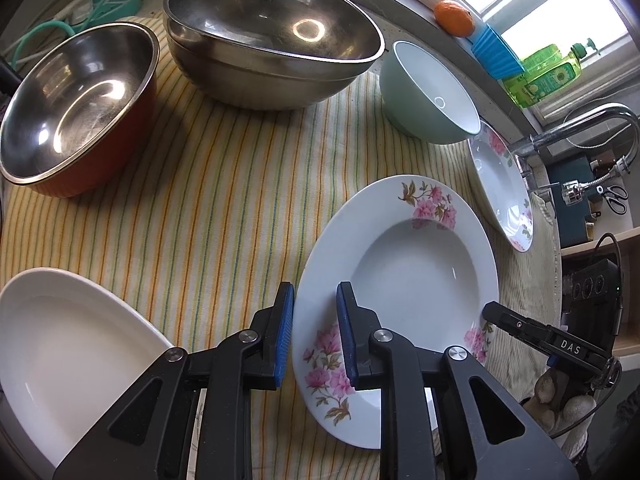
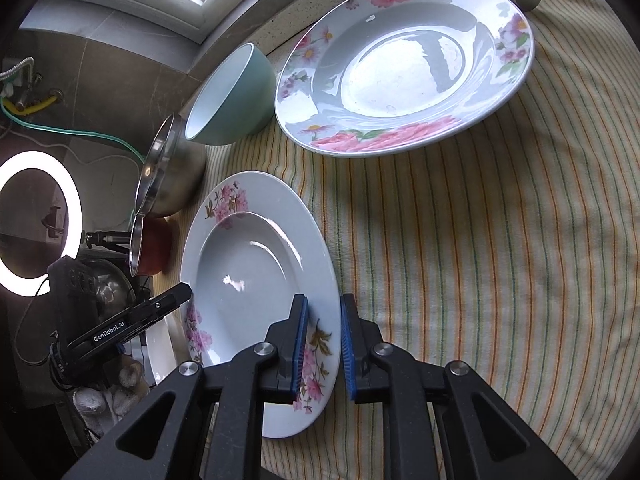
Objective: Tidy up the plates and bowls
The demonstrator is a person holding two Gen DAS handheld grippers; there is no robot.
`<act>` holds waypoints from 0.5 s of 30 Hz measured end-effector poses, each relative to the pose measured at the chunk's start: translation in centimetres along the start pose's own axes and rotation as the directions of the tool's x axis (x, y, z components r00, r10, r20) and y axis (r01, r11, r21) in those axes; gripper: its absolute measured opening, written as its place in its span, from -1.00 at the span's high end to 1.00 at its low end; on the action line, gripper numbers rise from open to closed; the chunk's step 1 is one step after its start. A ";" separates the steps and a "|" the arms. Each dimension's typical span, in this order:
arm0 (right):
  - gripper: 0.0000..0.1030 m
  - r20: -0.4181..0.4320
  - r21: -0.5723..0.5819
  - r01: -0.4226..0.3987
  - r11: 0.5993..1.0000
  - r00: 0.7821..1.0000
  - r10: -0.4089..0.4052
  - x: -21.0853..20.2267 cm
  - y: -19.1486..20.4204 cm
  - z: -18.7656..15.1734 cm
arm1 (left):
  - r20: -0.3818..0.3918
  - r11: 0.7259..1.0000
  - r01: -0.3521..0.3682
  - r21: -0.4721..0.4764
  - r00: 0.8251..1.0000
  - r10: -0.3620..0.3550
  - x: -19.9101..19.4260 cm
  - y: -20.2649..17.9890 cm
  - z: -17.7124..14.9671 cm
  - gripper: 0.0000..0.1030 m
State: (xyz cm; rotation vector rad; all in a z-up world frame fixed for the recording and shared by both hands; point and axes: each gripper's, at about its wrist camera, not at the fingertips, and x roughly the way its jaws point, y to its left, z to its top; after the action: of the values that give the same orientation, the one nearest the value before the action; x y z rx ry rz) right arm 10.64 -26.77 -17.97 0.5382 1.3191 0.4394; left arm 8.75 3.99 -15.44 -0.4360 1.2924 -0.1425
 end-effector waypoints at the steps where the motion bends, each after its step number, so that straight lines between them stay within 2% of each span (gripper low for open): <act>1: 0.69 0.002 0.002 0.002 1.000 1.000 -0.002 0.0 0.0 0.0 | 0.000 1.000 0.001 -0.005 1.000 -0.001 0.0 0.1 0.0 0.62; 15: 0.69 -0.002 0.025 0.008 1.000 1.000 -0.008 -0.1 0.1 -0.7 | 0.009 1.000 -0.005 -0.018 1.000 0.006 -0.7 0.2 -0.6 0.62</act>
State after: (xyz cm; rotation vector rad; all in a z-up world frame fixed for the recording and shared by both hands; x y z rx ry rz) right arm 9.96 -26.66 -17.94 0.5535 1.3301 0.4173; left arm 7.98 4.29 -15.06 -0.4478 1.2871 -0.1245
